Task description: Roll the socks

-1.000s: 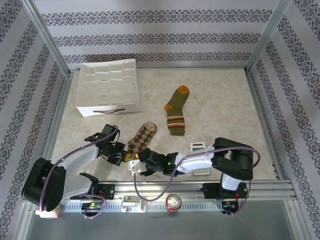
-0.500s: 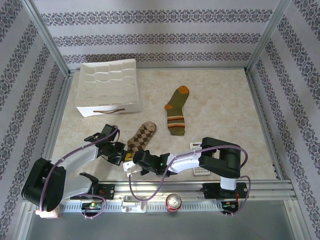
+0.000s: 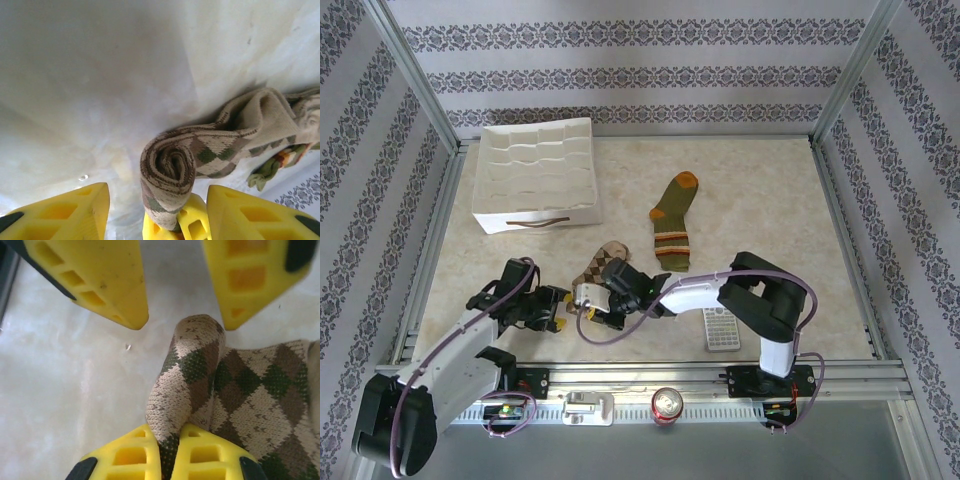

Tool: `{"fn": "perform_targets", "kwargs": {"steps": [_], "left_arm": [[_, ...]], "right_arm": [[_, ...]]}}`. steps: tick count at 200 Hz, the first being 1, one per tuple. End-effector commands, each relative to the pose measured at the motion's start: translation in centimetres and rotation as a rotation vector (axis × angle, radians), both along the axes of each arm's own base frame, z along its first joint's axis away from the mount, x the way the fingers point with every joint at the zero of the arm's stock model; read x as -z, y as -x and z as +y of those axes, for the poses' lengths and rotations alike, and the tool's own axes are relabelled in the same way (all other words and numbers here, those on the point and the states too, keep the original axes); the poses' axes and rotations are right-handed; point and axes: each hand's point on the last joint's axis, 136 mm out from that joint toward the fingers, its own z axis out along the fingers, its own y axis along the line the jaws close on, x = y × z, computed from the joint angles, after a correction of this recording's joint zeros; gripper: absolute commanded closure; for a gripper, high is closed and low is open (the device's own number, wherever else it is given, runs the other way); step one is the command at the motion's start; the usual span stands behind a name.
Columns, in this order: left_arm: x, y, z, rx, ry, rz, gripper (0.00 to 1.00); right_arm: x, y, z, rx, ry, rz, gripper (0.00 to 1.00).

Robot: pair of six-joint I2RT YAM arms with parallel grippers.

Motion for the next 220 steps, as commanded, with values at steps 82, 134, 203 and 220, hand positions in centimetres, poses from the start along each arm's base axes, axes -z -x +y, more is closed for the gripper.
{"fn": "perform_targets", "kwargs": {"steps": [82,134,203,220], "left_arm": [[-0.9,-2.5,-1.8,0.016,0.094,-0.202,0.54],[0.2,-1.8,-1.8,0.040,0.066,-0.155,0.55],[1.1,-1.0,-1.8,0.058,0.045,-0.109,0.51],[1.0,-0.9,-1.7,0.054,0.033,-0.103,0.50]], "right_arm": [[4.4,0.4,-3.3,0.192,0.084,0.752,1.00],[4.9,-0.5,-3.5,0.240,0.090,0.852,1.00],[5.3,-1.0,-3.6,0.264,0.110,0.885,1.00],[5.4,-1.2,-3.6,0.270,0.115,0.896,1.00]]}}
